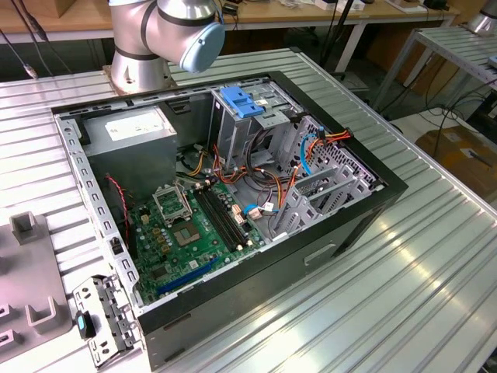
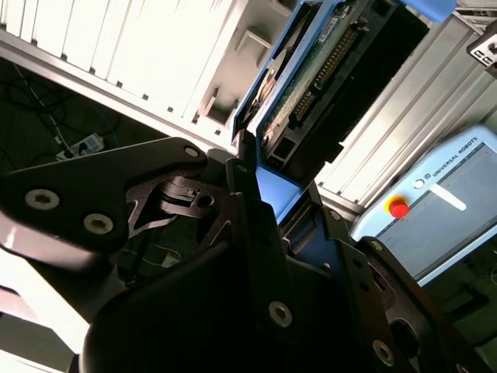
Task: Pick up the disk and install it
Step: 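Pick up the disk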
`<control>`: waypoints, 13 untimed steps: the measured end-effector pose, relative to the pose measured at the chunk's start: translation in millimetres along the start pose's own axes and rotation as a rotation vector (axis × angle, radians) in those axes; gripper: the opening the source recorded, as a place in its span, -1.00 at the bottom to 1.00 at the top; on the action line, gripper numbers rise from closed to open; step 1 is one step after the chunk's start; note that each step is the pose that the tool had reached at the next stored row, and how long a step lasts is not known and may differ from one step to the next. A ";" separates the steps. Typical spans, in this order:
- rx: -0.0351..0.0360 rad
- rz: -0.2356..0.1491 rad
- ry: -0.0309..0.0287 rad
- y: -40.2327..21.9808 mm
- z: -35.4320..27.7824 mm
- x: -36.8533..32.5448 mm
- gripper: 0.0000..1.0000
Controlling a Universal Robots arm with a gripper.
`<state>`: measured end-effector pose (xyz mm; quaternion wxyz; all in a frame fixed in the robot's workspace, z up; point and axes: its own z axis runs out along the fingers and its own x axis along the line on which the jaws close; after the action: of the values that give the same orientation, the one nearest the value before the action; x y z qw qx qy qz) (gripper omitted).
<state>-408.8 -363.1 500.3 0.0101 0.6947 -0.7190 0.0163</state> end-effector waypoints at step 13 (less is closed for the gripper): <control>-0.0001 0.000 0.0000 -8.7 0.1 0.3 -0.27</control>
<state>-400.1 -363.7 500.3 0.0101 0.6947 -0.7190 0.0163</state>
